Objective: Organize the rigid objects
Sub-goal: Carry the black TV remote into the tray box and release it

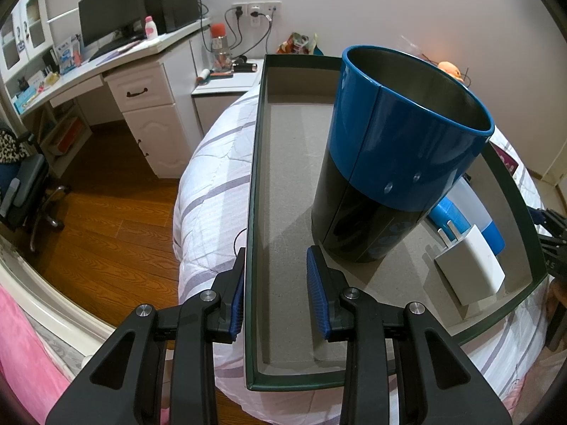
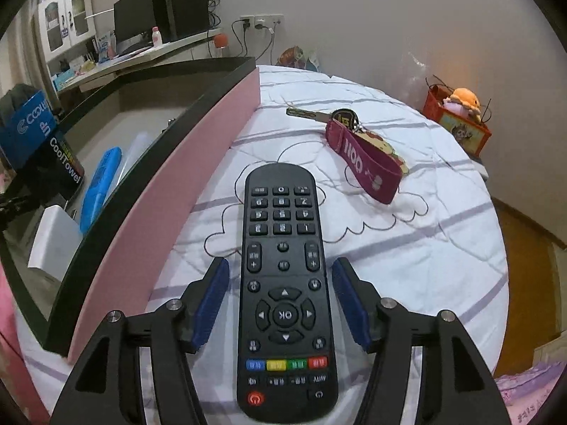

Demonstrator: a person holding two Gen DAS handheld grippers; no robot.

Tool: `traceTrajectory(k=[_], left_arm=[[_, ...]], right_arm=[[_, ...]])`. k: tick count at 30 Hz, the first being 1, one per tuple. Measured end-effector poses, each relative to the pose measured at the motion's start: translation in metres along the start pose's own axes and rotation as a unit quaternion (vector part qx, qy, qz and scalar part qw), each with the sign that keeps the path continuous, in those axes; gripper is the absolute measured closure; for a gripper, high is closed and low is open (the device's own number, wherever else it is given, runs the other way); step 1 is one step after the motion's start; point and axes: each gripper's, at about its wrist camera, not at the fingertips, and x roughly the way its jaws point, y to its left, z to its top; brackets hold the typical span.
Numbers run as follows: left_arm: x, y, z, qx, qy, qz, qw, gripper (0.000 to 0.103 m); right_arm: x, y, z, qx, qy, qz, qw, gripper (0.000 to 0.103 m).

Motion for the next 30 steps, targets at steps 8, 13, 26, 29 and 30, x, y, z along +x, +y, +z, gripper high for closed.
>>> traceTrajectory(k=[8, 13, 26, 29, 30], left_arm=[[0.000, -0.001, 0.000, 0.001, 0.000, 0.000, 1.0000, 0.072], [0.000, -0.002, 0.000, 0.001, 0.000, 0.000, 1.0000, 0.072], [0.000, -0.003, 0.001, 0.001, 0.000, -0.001, 1.0000, 0.072], [0.000, -0.003, 0.001, 0.000, -0.001, -0.003, 1.0000, 0.071], [0.001, -0.003, 0.001, 0.000, -0.001, -0.004, 1.0000, 0.071]], right_arm=[[-0.013, 0.000, -0.005, 0.004, -0.016, -0.008, 1.000, 0.059], [-0.023, 0.003, -0.002, 0.006, -0.020, -0.008, 1.000, 0.059], [-0.063, 0.020, 0.024, -0.009, -0.074, 0.000, 0.997, 0.059], [-0.066, 0.024, 0.030, -0.014, -0.080, 0.002, 0.997, 0.059], [-0.067, 0.025, 0.032, -0.016, -0.082, 0.003, 0.996, 0.059]])
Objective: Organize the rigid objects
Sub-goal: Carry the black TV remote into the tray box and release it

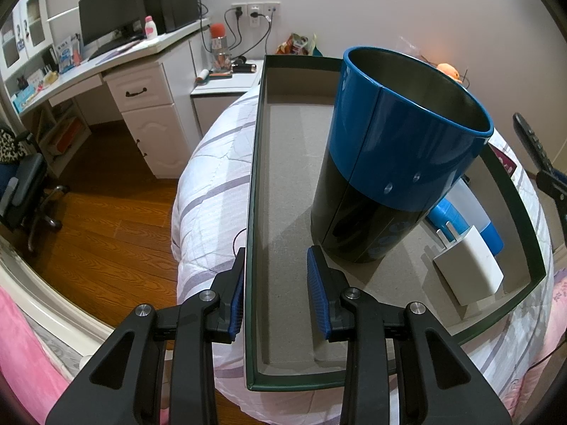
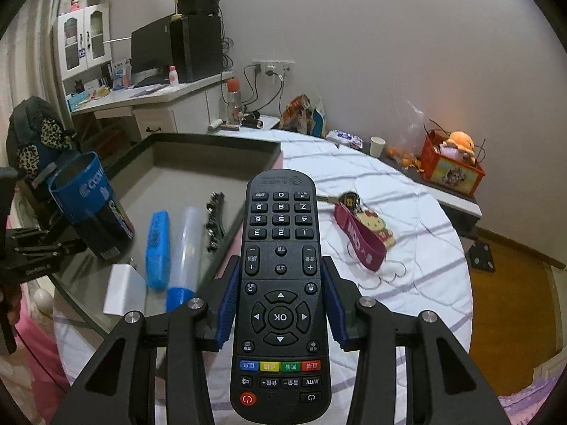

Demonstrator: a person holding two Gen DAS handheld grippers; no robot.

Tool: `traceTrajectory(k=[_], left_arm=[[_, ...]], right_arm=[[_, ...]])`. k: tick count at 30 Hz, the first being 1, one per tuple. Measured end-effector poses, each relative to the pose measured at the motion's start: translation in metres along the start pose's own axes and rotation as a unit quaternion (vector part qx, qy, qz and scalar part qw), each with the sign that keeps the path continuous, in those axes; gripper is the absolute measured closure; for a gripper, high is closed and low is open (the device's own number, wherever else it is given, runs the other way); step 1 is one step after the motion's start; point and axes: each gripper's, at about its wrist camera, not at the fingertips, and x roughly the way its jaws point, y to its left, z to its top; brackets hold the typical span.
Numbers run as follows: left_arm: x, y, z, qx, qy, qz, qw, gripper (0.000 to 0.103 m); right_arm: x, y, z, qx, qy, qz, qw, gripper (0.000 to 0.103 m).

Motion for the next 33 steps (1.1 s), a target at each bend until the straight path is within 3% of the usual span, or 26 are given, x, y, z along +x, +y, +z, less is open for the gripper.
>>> traceTrajectory(k=[16, 26, 33], left_arm=[[0.001, 0.002, 0.001, -0.001, -0.001, -0.003, 1.0000, 0.071], [0.001, 0.005, 0.001, -0.002, -0.003, -0.008, 1.0000, 0.070], [0.002, 0.005, 0.002, -0.004, -0.005, -0.010, 0.9999, 0.070]], right_arm=[[0.016, 0.050, 0.031, -0.043, 0.000, 0.050, 0.998, 0.059], [0.055, 0.090, 0.030, -0.076, 0.060, 0.109, 0.989, 0.059], [0.083, 0.095, 0.024, -0.083, 0.107, 0.115, 0.984, 0.059]])
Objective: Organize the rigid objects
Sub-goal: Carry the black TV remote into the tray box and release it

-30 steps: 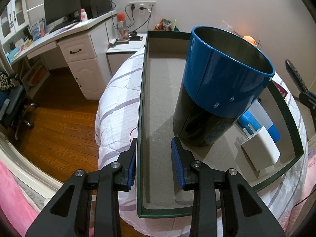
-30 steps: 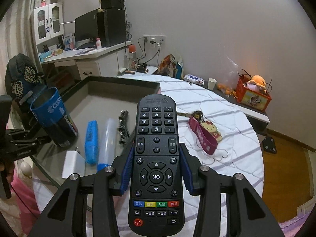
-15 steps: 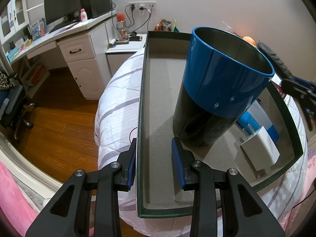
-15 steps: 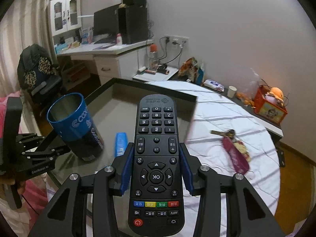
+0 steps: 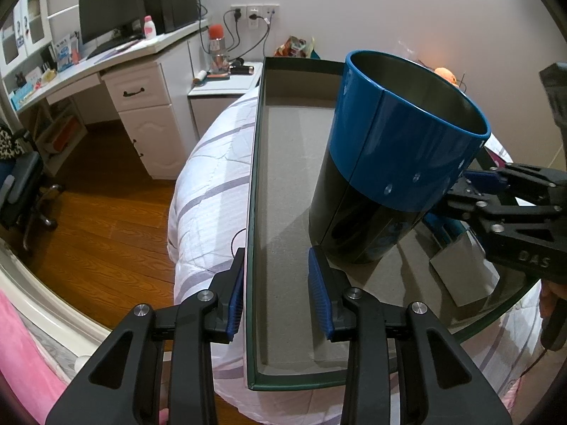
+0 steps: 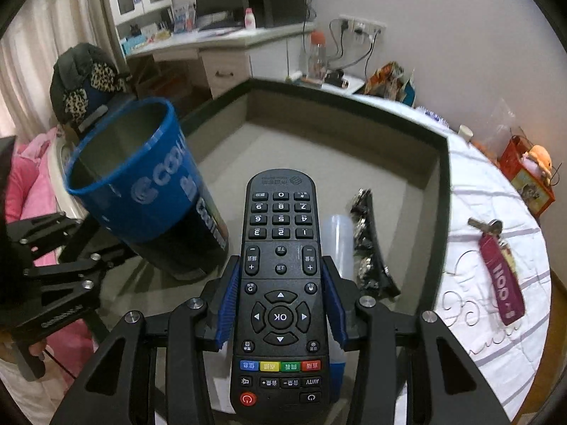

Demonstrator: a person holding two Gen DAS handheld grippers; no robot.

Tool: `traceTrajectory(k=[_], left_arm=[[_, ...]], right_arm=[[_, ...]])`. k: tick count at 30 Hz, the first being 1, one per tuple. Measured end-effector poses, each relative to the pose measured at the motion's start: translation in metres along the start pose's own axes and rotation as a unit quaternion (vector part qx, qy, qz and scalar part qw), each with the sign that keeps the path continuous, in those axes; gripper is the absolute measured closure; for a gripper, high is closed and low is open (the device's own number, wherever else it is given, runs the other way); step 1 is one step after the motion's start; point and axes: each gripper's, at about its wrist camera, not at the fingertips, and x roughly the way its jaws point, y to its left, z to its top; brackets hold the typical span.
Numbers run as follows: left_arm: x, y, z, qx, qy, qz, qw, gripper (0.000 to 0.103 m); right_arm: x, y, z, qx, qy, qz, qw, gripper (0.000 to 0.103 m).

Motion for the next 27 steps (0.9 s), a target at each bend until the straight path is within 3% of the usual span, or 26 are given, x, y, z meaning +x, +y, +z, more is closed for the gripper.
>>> traceTrajectory(k=[8, 15, 27], left_arm=[[0.000, -0.001, -0.001, 0.000, -0.001, -0.001, 1.0000, 0.069], [0.000, -0.001, -0.001, 0.001, 0.000, 0.000, 1.0000, 0.069], [-0.001, 0.000, -0.002, 0.000, 0.000, -0.001, 1.0000, 0.070]], right_arm=[[0.011, -0.002, 0.005, -0.011, 0.027, -0.037, 0.999, 0.059], [0.013, -0.002, 0.011, -0.002, 0.037, -0.042, 0.998, 0.059], [-0.015, -0.008, 0.001, 0.015, -0.014, -0.052, 0.998, 0.053]])
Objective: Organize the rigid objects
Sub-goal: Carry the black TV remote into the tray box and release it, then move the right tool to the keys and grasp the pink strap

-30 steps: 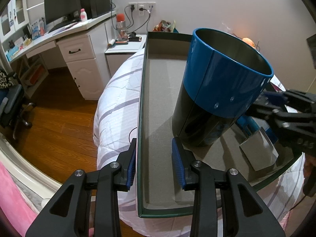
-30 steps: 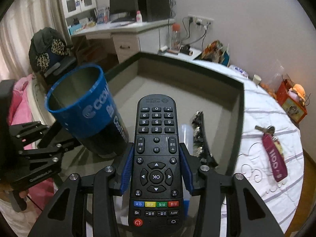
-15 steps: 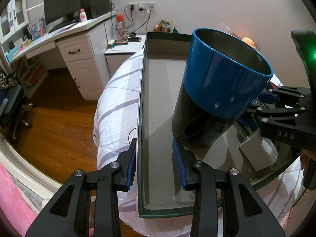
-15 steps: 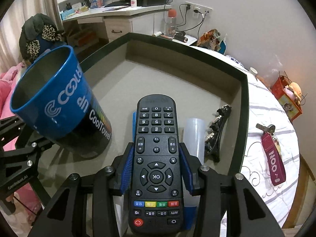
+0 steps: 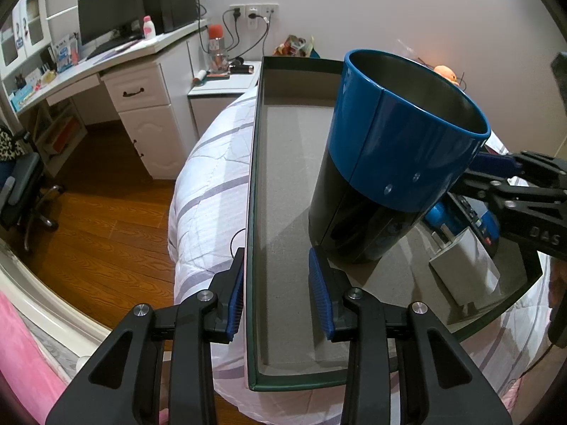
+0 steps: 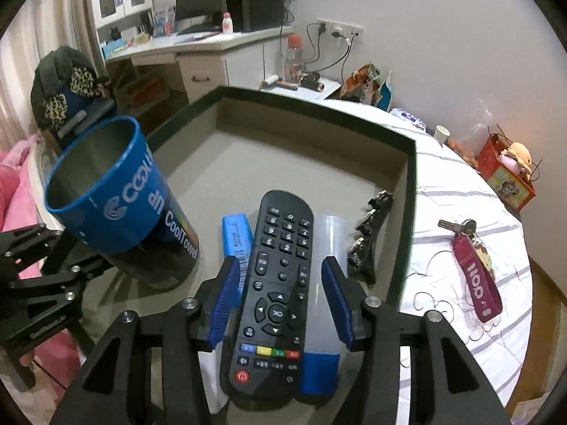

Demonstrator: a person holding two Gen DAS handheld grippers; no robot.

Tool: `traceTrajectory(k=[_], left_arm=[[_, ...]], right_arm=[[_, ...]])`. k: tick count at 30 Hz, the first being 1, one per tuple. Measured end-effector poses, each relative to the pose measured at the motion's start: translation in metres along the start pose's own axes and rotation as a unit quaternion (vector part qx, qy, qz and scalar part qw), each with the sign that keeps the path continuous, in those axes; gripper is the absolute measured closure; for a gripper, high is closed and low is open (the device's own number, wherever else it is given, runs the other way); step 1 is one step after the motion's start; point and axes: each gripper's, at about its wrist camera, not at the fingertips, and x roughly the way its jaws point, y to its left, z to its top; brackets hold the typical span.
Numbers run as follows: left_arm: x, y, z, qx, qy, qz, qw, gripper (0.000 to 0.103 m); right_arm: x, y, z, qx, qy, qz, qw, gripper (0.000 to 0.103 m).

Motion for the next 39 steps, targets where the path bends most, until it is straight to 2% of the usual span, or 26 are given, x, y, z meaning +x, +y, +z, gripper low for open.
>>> traceTrajectory(k=[8, 12, 27, 33, 39], left_arm=[[-0.002, 0.001, -0.001, 0.000, 0.001, 0.001, 1.0000, 0.070], [-0.001, 0.002, -0.002, 0.001, 0.001, 0.003, 1.0000, 0.070], [-0.001, 0.002, -0.003, 0.003, 0.003, 0.010, 0.9999, 0.070], [-0.002, 0.001, -0.004, 0.002, 0.003, 0.010, 0.9999, 0.070], [-0.002, 0.001, -0.004, 0.003, 0.003, 0.011, 0.9999, 0.070]], right_arm=[[-0.036, -0.004, -0.004, 0.003, -0.045, -0.015, 0.999, 0.052], [-0.052, -0.011, -0.007, 0.006, -0.061, -0.036, 0.997, 0.039], [-0.094, -0.052, -0.032, 0.046, -0.096, -0.096, 0.990, 0.025], [-0.095, -0.086, -0.049, 0.089, -0.096, -0.082, 0.988, 0.023], [-0.071, -0.123, -0.070, 0.117, -0.051, -0.102, 0.987, 0.023]])
